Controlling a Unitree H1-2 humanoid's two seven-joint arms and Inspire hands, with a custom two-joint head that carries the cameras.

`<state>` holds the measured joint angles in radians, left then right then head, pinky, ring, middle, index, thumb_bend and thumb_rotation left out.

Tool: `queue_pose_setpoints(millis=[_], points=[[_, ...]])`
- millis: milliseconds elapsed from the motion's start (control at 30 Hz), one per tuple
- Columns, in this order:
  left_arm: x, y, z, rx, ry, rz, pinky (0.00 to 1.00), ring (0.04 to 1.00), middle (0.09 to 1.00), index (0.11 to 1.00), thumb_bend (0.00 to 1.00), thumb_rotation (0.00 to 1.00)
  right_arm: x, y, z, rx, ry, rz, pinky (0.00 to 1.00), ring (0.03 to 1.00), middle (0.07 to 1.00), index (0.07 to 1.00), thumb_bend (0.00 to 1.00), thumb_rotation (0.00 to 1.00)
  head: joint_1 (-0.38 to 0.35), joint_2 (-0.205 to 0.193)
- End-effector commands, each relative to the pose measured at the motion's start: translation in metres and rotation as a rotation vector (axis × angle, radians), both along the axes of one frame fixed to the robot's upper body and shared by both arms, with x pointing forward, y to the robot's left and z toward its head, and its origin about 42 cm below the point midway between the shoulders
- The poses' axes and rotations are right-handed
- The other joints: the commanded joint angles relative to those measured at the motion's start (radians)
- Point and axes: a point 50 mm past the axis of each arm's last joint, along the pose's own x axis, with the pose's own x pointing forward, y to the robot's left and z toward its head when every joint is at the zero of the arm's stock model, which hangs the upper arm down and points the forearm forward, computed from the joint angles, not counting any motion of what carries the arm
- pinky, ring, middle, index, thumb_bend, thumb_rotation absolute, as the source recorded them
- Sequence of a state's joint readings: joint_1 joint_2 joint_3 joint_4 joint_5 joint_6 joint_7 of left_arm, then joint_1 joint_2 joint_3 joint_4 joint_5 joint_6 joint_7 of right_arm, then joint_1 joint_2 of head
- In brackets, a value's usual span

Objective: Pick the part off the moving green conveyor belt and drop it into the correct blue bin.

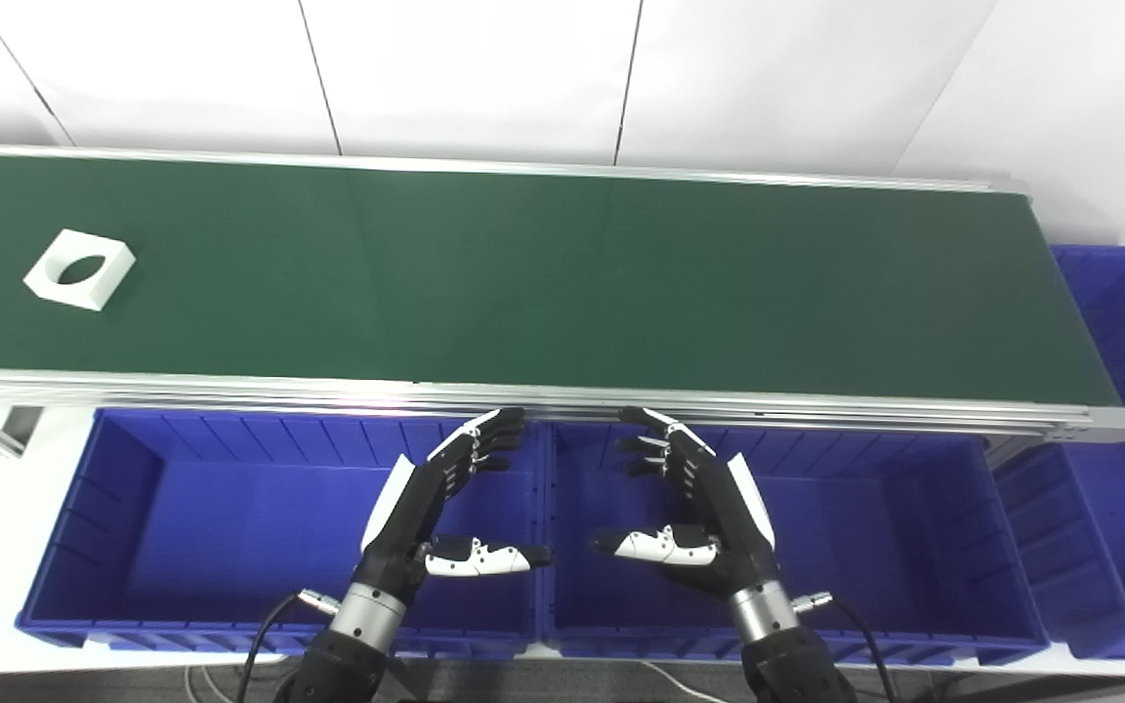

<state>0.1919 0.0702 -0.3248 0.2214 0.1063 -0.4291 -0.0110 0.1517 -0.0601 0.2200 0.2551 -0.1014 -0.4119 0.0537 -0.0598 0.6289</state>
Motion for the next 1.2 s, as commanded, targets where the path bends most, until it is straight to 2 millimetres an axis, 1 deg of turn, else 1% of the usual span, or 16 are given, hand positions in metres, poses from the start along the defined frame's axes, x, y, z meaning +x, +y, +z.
queue_pose_setpoints(millis=[0,167,267,433,633,967,1167], points=[[0.008,-0.0008,0.0118,-0.026,-0.075,-0.001,0.75,0.809,0.834,0.831,0.74,0.09,0.0077,0.0039,0.0138,0.032,-0.093,0.005,0.67,0.76,0.862,0.793,0.87,0.25,-0.002,-0.001],[0.0076,0.0001,0.012,-0.026,-0.075,0.001,0.75,0.804,0.832,0.831,0.74,0.13,0.0075,0.0051,0.0142,0.047,-0.09,0.024,0.68,0.767,0.873,0.798,0.87,0.24,-0.003,-0.001],[0.0076,0.0005,0.0124,-0.023,-0.078,0.001,0.75,0.807,0.834,0.834,0.74,0.12,0.0078,0.0062,0.0138,0.059,-0.085,0.036,0.7,0.777,0.883,0.797,0.89,0.25,-0.002,-0.001],[0.0083,0.0006,0.0129,-0.029,-0.078,-0.001,0.76,0.809,0.835,0.834,0.74,0.11,0.0082,0.0081,0.0146,0.059,-0.088,0.051,0.72,0.787,0.89,0.806,0.9,0.24,-0.001,-0.002],[0.0087,0.0,0.014,-0.033,-0.081,-0.001,0.75,0.808,0.833,0.83,0.73,0.11,0.008,0.0091,0.015,0.056,-0.091,0.044,0.7,0.773,0.88,0.801,0.9,0.23,-0.001,-0.004],[0.0071,-0.0002,0.0147,-0.037,-0.082,0.0,0.75,0.816,0.841,0.836,0.74,0.12,0.0082,0.0092,0.0147,0.056,-0.09,0.044,0.69,0.77,0.876,0.802,0.88,0.23,0.0,-0.004],[0.0072,-0.0003,0.0147,-0.038,-0.081,-0.004,0.75,0.814,0.84,0.836,0.73,0.11,0.0077,0.0091,0.0145,0.062,-0.088,0.039,0.68,0.766,0.876,0.801,0.89,0.23,0.003,-0.006]])
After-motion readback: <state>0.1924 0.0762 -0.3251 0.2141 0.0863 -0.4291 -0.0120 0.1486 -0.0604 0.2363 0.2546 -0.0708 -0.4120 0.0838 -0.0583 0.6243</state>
